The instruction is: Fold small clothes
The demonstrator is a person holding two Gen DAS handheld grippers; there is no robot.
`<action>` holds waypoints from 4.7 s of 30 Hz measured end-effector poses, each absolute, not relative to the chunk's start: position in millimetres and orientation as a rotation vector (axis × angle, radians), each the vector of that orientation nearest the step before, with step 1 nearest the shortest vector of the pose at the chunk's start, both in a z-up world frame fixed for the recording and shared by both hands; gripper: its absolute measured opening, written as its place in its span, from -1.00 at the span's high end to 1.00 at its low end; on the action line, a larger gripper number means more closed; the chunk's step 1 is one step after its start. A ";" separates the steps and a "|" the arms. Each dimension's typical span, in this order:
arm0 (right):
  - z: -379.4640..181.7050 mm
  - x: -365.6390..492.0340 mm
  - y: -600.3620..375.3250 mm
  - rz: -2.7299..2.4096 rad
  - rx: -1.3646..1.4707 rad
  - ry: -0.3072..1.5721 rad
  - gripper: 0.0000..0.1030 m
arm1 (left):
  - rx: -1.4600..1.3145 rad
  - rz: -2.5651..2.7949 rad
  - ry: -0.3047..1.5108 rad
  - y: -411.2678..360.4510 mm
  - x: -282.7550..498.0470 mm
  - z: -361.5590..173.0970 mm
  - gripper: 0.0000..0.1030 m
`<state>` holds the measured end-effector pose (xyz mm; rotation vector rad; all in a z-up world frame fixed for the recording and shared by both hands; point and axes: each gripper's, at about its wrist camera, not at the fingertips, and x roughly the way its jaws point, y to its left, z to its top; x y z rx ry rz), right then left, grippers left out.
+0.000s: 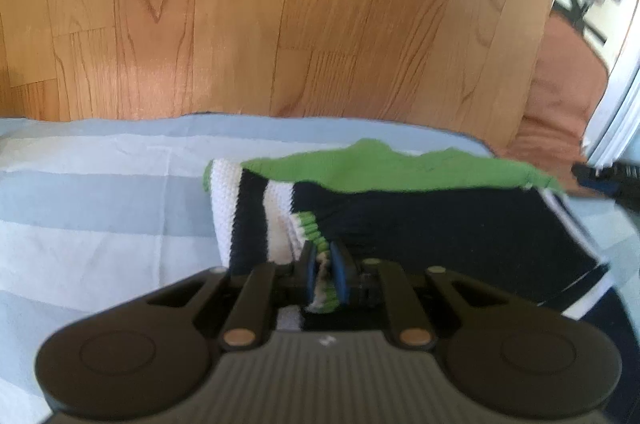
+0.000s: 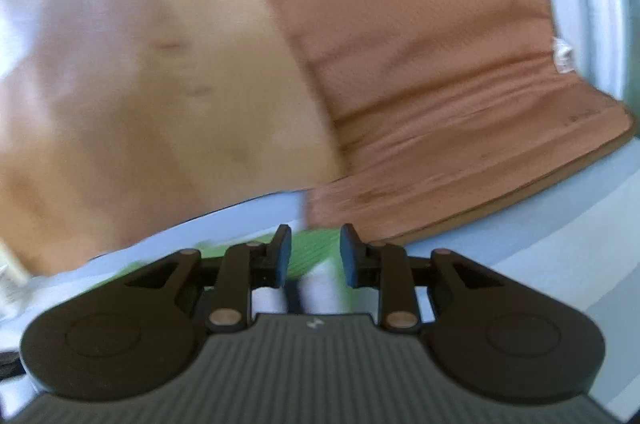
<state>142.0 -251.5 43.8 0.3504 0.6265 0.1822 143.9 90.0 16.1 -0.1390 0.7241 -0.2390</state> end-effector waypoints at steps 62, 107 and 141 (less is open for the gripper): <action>-1.4 104.1 -218.0 0.380 0.518 0.646 -0.08 | -0.186 -0.278 0.719 87.6 150.7 12.6 0.58; -1.2 103.7 -217.0 0.385 0.527 0.642 -0.15 | -0.093 -0.326 0.691 74.4 146.5 11.6 0.10; -0.1 107.0 -211.6 0.388 0.488 0.653 -0.28 | -0.007 -0.331 0.684 60.9 142.8 10.1 -0.14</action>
